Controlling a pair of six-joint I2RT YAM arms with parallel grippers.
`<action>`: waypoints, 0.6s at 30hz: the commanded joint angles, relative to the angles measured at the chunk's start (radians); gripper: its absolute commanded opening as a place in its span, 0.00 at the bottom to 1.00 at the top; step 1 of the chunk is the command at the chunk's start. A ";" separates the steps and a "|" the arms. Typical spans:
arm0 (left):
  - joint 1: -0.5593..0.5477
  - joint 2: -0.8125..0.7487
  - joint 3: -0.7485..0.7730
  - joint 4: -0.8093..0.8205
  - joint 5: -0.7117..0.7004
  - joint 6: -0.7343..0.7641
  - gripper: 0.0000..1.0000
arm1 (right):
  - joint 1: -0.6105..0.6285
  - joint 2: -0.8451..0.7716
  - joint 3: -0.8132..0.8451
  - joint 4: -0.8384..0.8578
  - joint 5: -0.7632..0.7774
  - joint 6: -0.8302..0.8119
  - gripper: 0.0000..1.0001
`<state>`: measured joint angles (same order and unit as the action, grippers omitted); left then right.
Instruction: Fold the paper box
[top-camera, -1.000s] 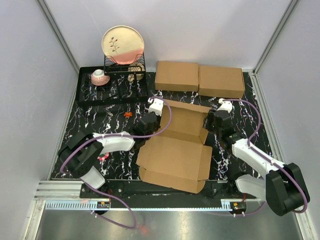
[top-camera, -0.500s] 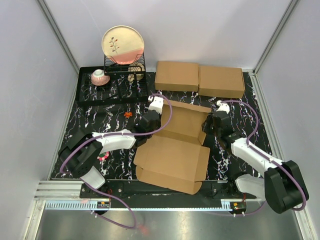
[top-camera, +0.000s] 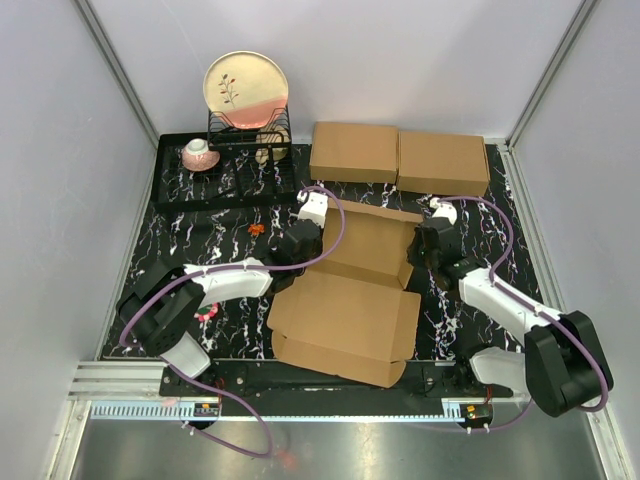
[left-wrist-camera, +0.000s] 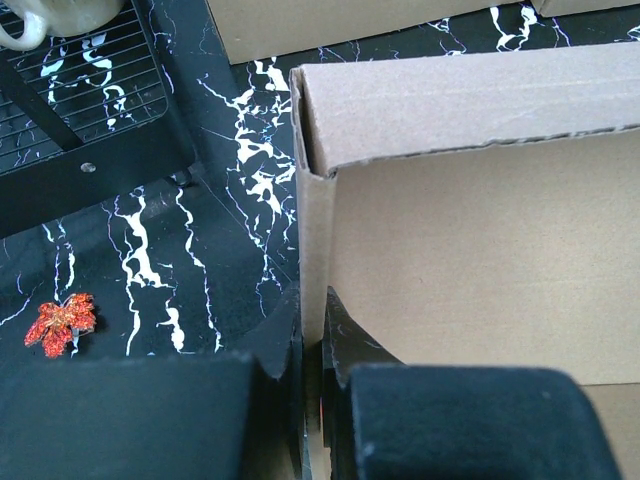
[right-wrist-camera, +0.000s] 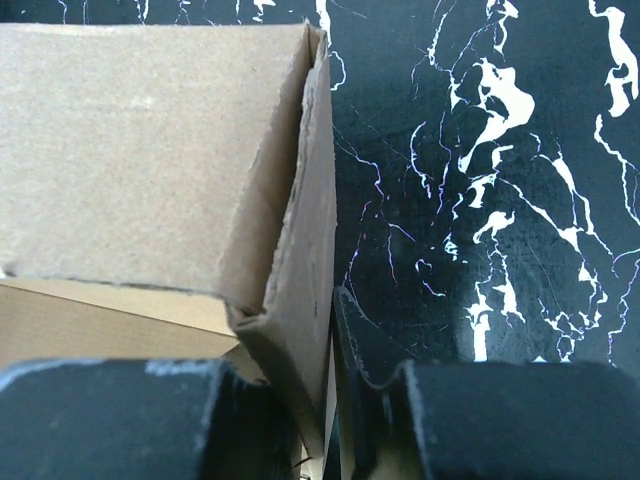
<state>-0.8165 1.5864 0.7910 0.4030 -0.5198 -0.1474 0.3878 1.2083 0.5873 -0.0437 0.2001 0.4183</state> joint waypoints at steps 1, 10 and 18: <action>-0.007 -0.031 0.025 -0.012 0.007 -0.004 0.00 | 0.017 0.036 0.034 -0.076 -0.005 0.034 0.00; -0.009 -0.019 0.059 -0.059 -0.006 -0.018 0.00 | 0.045 0.077 0.120 -0.205 -0.024 0.043 0.46; -0.009 -0.039 0.053 -0.075 -0.008 -0.021 0.00 | 0.051 0.100 0.134 -0.242 0.016 0.060 0.19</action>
<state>-0.8188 1.5848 0.8185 0.3290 -0.5217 -0.1680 0.4316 1.2938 0.6815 -0.2596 0.1947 0.4564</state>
